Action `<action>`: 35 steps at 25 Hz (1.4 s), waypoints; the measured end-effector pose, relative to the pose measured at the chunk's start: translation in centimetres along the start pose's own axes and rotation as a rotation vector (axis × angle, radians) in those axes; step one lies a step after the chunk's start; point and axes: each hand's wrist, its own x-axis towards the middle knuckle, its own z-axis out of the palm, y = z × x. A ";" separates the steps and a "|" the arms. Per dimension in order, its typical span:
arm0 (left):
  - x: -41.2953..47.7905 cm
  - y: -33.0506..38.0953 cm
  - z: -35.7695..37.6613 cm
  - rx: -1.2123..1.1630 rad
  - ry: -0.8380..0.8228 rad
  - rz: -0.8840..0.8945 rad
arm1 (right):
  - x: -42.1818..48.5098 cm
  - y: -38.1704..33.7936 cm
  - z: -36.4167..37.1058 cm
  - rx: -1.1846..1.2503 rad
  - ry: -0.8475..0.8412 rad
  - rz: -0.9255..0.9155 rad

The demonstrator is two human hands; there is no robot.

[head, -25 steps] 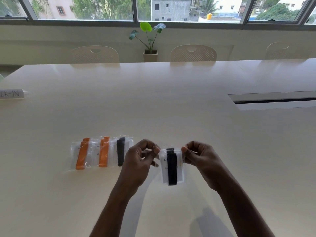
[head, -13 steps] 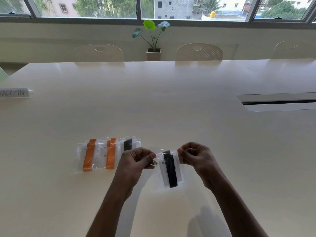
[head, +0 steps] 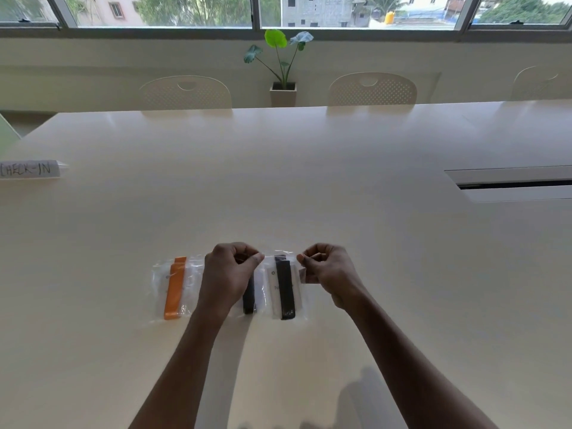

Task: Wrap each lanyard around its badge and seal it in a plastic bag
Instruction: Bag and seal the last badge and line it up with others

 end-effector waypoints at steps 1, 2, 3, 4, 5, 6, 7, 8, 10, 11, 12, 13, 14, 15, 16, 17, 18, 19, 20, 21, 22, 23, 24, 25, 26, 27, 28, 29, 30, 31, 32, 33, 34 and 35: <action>0.7 -0.1 0.2 0.078 0.020 0.028 | 0.6 0.3 0.4 -0.035 0.028 -0.016; 1.2 -0.3 0.5 0.137 0.031 0.053 | 1.2 0.6 0.7 -0.085 0.057 -0.039; 1.6 -0.4 0.8 0.179 0.033 0.077 | 1.7 0.9 0.9 -0.143 0.085 -0.064; 2.0 -0.6 1.1 0.209 0.033 0.096 | 2.1 1.2 1.1 -0.194 0.108 -0.088; 2.4 -0.8 1.4 0.230 0.035 0.107 | 2.5 1.5 1.3 -0.231 0.130 -0.109; 2.7 -0.9 1.5 0.242 0.039 0.110 | 2.8 1.7 1.4 -0.259 0.149 -0.128; 2.9 -1.1 1.6 0.251 0.044 0.105 | 3.1 1.9 1.5 -0.290 0.165 -0.150; 3.2 -1.3 1.7 0.261 0.049 0.099 | 3.3 2.1 1.6 -0.331 0.176 -0.176; 3.5 -1.6 1.8 0.283 0.059 0.088 | 3.3 2.6 1.7 -0.438 0.196 -0.241; 3.6 -1.7 1.9 0.292 0.060 0.083 | 3.3 2.8 1.8 -0.496 0.215 -0.271; 3.6 -1.8 2.0 0.298 0.061 0.077 | 3.1 3.0 2.0 -0.547 0.241 -0.297; 3.6 -1.9 2.2 0.304 0.061 0.071 | 3.0 3.1 2.0 -0.584 0.263 -0.320; 3.5 -1.9 2.3 0.310 0.063 0.068 | 2.9 3.2 2.1 -0.605 0.277 -0.340; 3.4 -2.0 2.3 0.319 0.068 0.069 | 2.9 3.3 2.2 -0.616 0.283 -0.358; 3.3 -1.9 2.4 0.327 0.082 0.080 | 2.8 3.3 2.2 -0.622 0.288 -0.377; 3.2 -1.8 2.3 0.333 0.103 0.101 | 2.8 3.4 2.1 -0.625 0.291 -0.395; 2.9 -1.7 2.3 0.338 0.128 0.124 | 2.8 3.4 2.1 -0.624 0.295 -0.408; 2.6 -1.4 2.4 0.342 0.149 0.146 | 2.8 3.3 2.1 -0.621 0.303 -0.418; 2.2 -1.1 2.5 0.344 0.160 0.170 | 2.8 3.3 2.2 -0.618 0.313 -0.425; 1.7 -0.8 2.8 0.344 0.160 0.198 | 2.7 3.3 2.2 -0.617 0.322 -0.429; 1.2 -0.4 3.1 0.344 0.151 0.233 | 2.7 3.2 2.3 -0.618 0.327 -0.431; 0.5 -0.2 3.6 0.342 0.132 0.268 | 2.7 3.2 2.4 -0.619 0.327 -0.432; -0.2 0.0 4.0 0.340 0.106 0.300 | 2.6 3.1 2.5 -0.618 0.325 -0.435; -0.9 0.2 4.5 0.347 0.075 0.327 | 2.6 3.0 2.5 -0.615 0.324 -0.439; -1.7 0.2 4.9 0.368 0.042 0.353 | 2.6 3.0 2.5 -0.607 0.325 -0.441; -2.4 0.0 5.4 0.402 0.007 0.377 | 2.5 2.9 2.5 -0.598 0.327 -0.439; -3.0 -0.2 5.8 0.445 -0.031 0.394 | 2.5 2.8 2.5 -0.590 0.329 -0.438; -3.4 -0.5 6.2 0.495 -0.069 0.398 | 2.5 2.8 2.5 -0.585 0.334 -0.439; -3.7 -0.9 6.4 0.551 -0.104 0.392 | 2.5 2.8 2.6 -0.582 0.340 -0.440; -3.7 -1.3 6.5 0.598 -0.130 0.381 | 2.5 2.8 2.6 -0.583 0.348 -0.440; -3.7 -1.6 6.6 0.629 -0.148 0.373 | 2.5 2.7 2.7 -0.586 0.352 -0.437; -3.7 -1.9 6.6 0.648 -0.159 0.370 | 2.5 2.7 2.7 -0.589 0.354 -0.434; -3.7 -2.0 6.6 0.659 -0.163 0.369 | 2.5 2.7 2.7 -0.592 0.353 -0.430; -3.7 -2.1 6.7 0.658 -0.162 0.368 | 2.5 2.7 2.8 -0.593 0.351 -0.426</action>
